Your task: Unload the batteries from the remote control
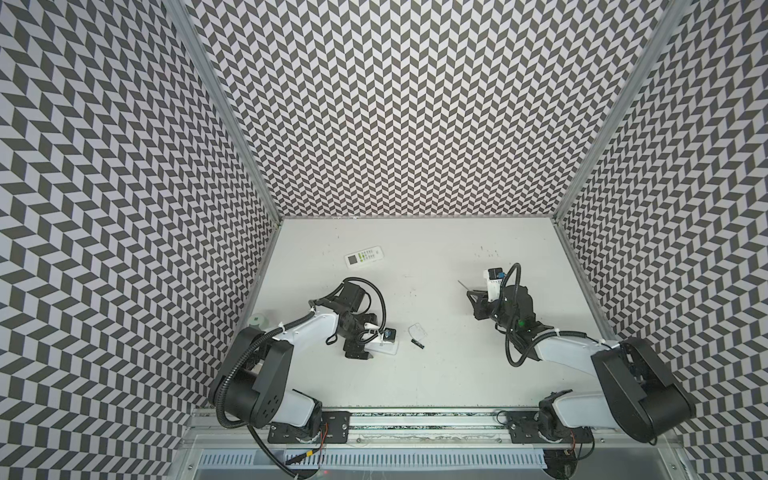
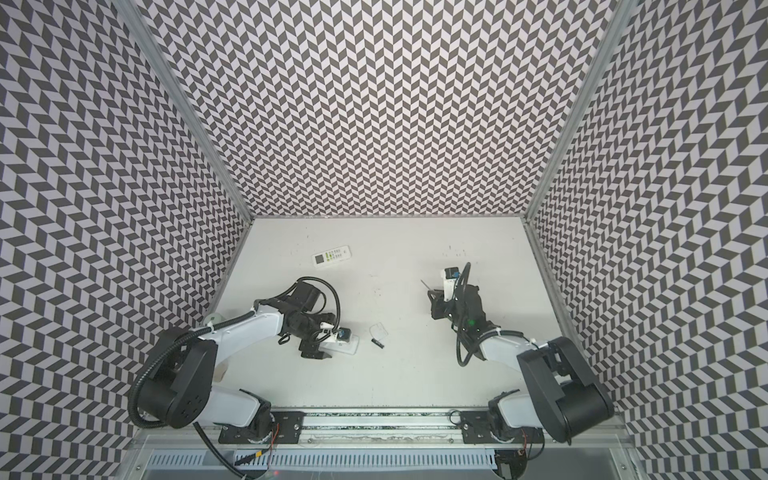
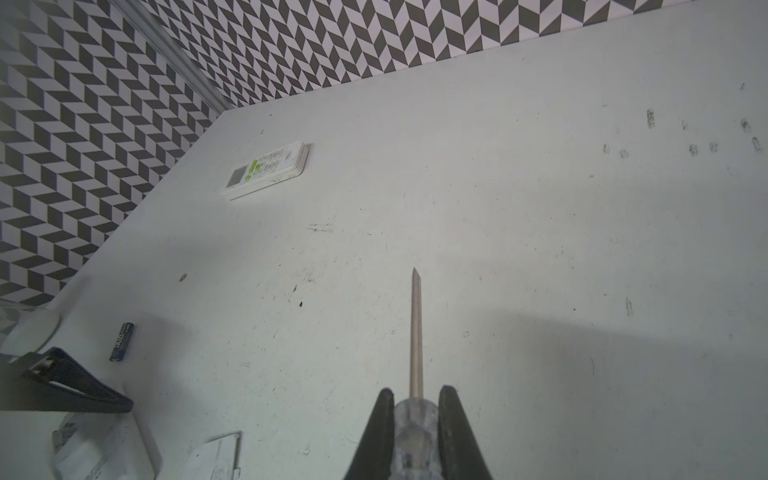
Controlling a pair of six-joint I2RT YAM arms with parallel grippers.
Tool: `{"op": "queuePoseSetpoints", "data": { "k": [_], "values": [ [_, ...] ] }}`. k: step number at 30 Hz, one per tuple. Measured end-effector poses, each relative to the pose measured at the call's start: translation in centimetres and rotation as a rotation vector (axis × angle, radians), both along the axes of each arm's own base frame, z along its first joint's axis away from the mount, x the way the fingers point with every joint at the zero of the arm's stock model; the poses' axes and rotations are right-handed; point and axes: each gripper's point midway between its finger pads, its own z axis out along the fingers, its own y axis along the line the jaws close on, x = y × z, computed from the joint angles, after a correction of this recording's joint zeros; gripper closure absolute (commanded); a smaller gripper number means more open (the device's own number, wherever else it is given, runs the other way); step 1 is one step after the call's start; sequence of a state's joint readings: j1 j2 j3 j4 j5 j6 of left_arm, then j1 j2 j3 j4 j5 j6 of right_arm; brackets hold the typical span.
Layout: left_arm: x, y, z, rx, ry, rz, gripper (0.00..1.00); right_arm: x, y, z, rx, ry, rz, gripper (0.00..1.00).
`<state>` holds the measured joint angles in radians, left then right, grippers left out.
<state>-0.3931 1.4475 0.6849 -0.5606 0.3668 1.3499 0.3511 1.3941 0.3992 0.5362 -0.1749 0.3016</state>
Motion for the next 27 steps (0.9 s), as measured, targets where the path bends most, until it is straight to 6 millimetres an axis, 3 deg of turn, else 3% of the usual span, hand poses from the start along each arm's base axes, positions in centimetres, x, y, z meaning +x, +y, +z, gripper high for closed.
{"op": "queuePoseSetpoints", "data": {
  "k": [8,15,21,27],
  "values": [
    [0.8,-0.8,0.1,-0.043,-0.051,-0.009,0.4,0.6,-0.8,-1.2,0.023,0.039,-0.048,0.89],
    [1.9,-1.3,0.5,-0.062,-0.093,0.0,0.48,0.9,-1.7,-3.3,0.018,0.096,-0.098,0.89],
    [3.4,-1.8,0.8,-0.085,-0.123,0.046,0.46,0.9,-2.1,-4.6,0.011,0.133,-0.117,0.86],
    [7.0,-2.1,0.8,-0.09,-0.195,0.123,0.43,1.4,-2.5,-4.7,0.016,0.129,-0.141,0.85]
  ]
}}
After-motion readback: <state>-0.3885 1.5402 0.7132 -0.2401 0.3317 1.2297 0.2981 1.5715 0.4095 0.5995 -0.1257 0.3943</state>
